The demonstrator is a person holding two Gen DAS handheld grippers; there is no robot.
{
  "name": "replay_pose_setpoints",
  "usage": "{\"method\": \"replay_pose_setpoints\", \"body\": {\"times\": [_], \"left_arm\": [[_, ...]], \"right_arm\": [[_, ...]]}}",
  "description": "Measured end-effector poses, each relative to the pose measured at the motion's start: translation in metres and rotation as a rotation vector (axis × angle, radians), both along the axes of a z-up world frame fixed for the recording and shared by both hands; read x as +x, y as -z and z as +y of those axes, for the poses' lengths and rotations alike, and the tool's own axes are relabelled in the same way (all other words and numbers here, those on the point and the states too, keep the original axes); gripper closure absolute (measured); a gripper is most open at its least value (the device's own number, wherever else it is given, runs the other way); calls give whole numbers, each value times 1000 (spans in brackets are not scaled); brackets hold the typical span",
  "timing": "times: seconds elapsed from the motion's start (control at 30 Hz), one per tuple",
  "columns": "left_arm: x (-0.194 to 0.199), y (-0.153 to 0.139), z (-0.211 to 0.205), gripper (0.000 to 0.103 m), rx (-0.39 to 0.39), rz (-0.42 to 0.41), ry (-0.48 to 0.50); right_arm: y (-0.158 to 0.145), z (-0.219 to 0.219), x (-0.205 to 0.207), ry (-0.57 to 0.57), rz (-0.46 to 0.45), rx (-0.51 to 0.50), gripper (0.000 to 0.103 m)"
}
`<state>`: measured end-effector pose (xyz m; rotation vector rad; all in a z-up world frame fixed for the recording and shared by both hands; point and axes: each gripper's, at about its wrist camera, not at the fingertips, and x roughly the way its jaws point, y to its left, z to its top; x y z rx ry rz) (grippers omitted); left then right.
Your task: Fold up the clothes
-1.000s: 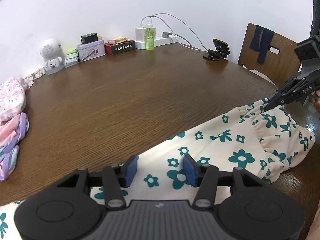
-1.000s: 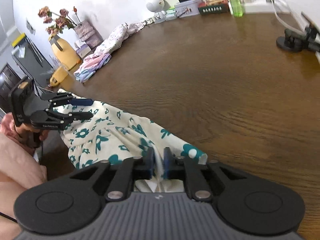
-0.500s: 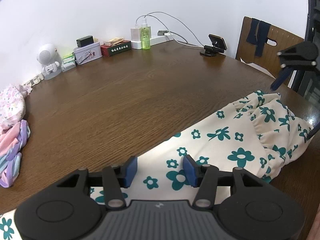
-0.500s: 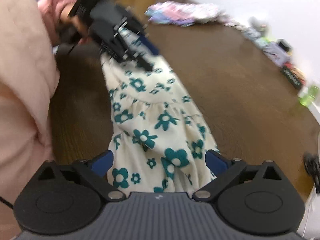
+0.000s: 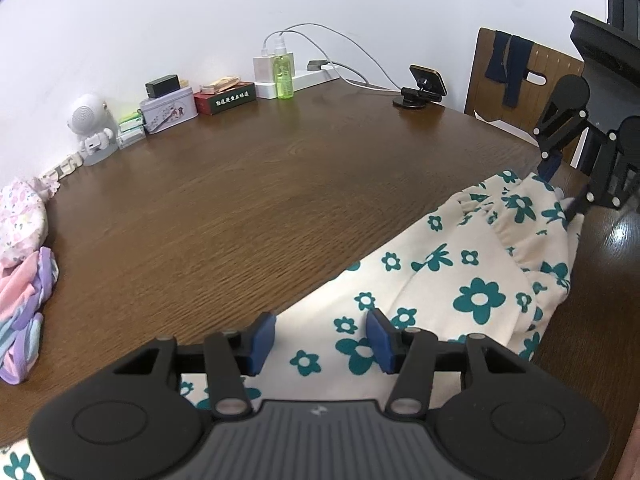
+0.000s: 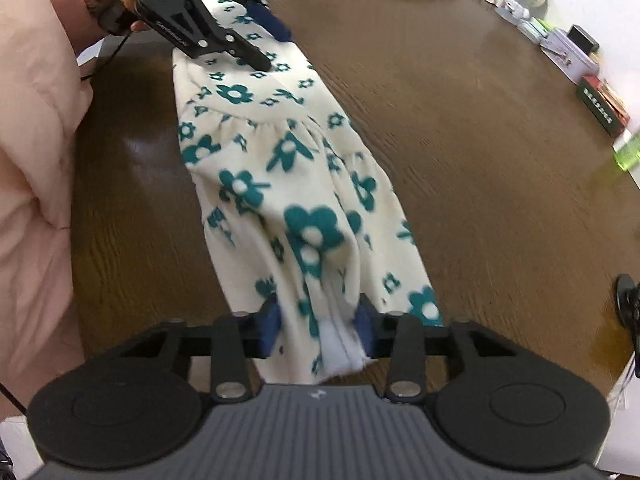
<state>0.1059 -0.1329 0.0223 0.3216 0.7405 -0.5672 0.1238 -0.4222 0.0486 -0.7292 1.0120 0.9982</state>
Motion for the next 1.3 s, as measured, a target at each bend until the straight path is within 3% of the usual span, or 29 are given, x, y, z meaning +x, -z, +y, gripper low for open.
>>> {"method": "replay_pose_setpoints", "body": {"times": [0.2,0.37,0.47,0.57,0.67,0.73,0.87,0.97,1.13,1.3], "left_arm": [[0,1,3,50,-19,-2,-7],[-1,2,5,50,-30,-7,-7],[-2,2,5,50,-32,-12,-3],[-4,-3,1,52,-21,-32,13],[-15,-16,-9,55,-46,-79,55],[-23,-23,-17,55,-52,-104,93],[-35,-17,-33,61,12,-89,174],[-36,-7,-34,61,21,-57,168],[-34,-3,-26,59,-23,-28,145],[-33,0,-21,59,-50,-31,137]], "right_arm": [[-1,-7,-3,16,3,28,67],[-2,-26,-10,120,2,30,62],[-14,-57,-21,251,29,185,62],[-31,-80,-36,387,-30,433,61],[-28,-72,-48,573,-121,627,60],[-16,-52,-52,628,-114,711,62],[13,2,-53,668,-134,701,69],[26,24,-60,666,-210,598,71],[34,9,-84,736,-295,505,71],[38,-5,-97,799,-312,484,64]]}}
